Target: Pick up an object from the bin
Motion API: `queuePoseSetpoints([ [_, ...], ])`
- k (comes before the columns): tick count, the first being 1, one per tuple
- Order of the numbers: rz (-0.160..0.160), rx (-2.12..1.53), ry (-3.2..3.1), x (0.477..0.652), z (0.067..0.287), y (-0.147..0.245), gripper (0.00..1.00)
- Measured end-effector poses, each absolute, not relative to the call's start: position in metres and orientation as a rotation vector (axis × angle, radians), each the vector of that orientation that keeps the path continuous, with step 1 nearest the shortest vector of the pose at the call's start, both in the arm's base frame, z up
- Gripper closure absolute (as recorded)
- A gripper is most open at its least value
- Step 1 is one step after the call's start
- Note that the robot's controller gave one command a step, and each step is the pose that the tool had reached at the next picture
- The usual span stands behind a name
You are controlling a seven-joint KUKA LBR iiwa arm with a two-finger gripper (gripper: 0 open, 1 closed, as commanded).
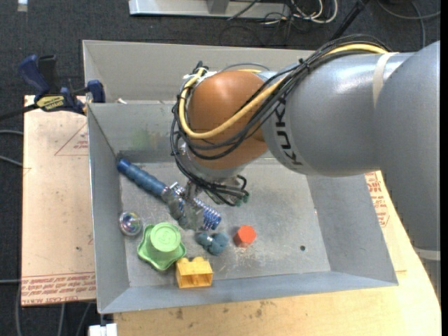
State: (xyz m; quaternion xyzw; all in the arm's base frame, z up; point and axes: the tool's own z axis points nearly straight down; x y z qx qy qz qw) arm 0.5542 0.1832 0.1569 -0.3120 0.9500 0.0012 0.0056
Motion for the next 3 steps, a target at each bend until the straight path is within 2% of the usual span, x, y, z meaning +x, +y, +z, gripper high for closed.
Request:
queuePoseSetpoints([
  [1,0.004,-0.975,2.984,0.553,0.152,0.182,0.00],
  [2,0.000,-1.059,2.955,0.618,0.086,0.144,0.00],
  [3,-0.002,-1.019,2.965,0.654,0.069,0.101,0.00],
])
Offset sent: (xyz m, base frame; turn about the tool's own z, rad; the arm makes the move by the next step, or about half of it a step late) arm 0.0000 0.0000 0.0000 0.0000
